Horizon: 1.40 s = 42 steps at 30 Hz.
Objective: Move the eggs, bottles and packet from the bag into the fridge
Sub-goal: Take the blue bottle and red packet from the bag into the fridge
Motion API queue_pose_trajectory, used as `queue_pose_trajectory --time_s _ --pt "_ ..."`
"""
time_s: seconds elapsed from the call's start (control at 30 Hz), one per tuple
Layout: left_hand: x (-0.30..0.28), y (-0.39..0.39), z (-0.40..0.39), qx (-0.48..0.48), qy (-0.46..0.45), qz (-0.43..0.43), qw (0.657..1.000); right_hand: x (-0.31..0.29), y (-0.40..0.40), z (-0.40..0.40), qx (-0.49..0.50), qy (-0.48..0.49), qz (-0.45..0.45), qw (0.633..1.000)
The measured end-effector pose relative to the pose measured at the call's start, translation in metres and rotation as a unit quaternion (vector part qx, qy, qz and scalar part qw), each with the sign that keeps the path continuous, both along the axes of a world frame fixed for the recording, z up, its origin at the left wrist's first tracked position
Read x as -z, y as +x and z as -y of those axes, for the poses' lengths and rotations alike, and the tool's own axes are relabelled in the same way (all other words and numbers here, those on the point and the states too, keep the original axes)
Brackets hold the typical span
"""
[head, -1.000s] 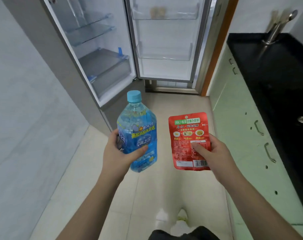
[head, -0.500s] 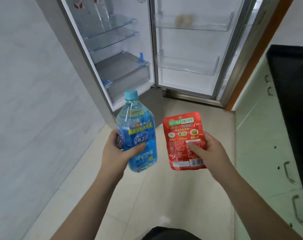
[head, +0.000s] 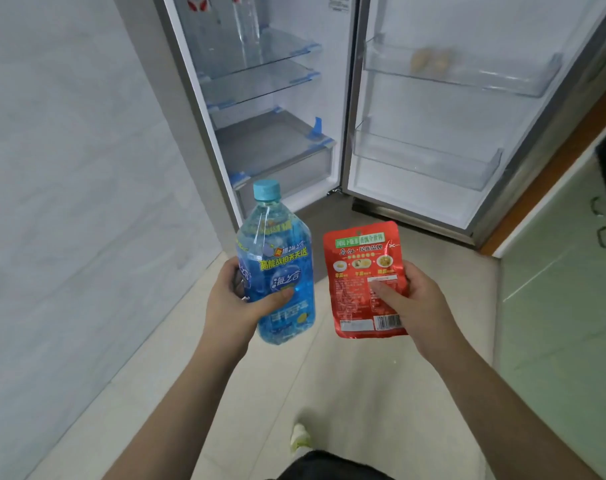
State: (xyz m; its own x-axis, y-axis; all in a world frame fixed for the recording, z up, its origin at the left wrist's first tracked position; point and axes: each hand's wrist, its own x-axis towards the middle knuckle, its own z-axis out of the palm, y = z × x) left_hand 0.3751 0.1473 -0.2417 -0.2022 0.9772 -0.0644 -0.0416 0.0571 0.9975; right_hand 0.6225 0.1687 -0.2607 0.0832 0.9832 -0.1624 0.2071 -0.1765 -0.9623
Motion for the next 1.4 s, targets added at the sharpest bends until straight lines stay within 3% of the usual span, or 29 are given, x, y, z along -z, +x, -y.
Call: queue_pose_trajectory --time_s 0.63,1.1,1.4 --pt "0.002 -0.043 -0.170 0.003 -0.007 0.009 1.000 0.003 -0.034 -0.173 -0.011 -0.004 -0.005 1.000" --pt "-0.005 0.009 -0.293 -0.092 -0.018 -0.012 0.996 0.005 0.012 -0.349 -0.113 -0.006 -0.016 0.993" --pt "-0.005 0.003 -0.334 -0.164 -0.011 -0.022 0.986 0.012 -0.008 -0.425 -0.178 -0.029 -0.033 0.983"
